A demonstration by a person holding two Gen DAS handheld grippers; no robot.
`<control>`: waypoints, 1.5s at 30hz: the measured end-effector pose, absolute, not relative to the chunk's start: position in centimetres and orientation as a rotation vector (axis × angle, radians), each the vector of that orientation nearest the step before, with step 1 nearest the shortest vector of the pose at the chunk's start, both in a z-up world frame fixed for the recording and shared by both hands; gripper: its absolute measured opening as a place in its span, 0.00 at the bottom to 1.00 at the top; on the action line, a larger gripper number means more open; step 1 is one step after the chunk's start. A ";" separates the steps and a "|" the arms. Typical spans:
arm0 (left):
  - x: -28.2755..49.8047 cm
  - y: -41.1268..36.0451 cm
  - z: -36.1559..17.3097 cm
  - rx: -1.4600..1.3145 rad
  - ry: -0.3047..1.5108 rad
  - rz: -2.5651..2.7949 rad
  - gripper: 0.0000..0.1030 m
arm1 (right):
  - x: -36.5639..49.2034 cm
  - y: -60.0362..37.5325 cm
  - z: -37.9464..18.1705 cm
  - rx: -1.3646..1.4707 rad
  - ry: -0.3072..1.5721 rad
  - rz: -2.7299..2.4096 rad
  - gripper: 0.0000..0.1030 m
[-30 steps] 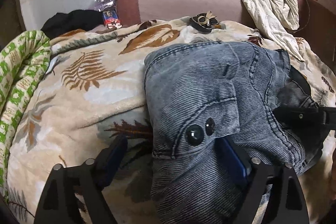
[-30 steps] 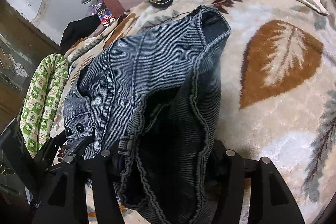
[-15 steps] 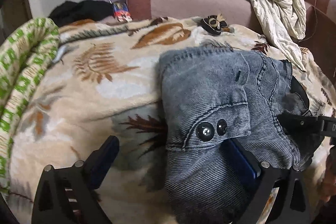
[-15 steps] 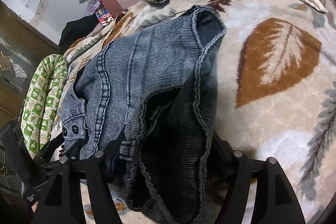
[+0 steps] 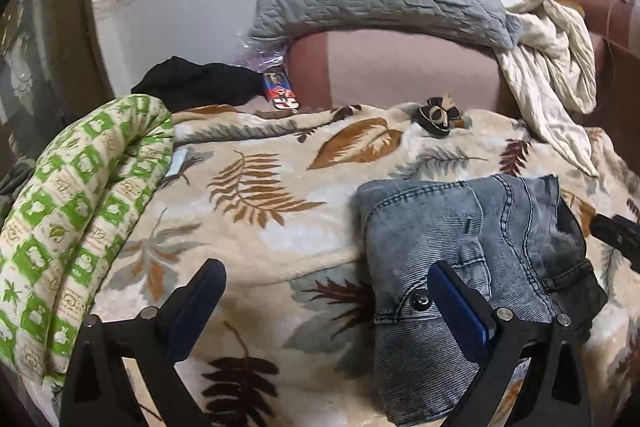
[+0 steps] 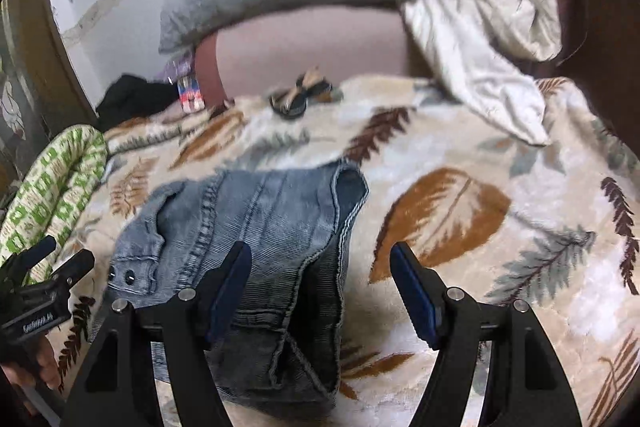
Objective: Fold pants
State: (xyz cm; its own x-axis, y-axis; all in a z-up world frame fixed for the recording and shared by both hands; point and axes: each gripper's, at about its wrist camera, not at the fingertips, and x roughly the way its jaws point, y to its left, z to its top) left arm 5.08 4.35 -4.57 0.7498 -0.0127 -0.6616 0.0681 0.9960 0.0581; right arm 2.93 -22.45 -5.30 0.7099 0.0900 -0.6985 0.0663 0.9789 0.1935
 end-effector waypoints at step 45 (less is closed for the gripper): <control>-4.4 3.5 -4.1 0.126 0.602 -0.050 1.00 | -8.9 -17.1 -3.7 0.139 0.515 -0.002 0.78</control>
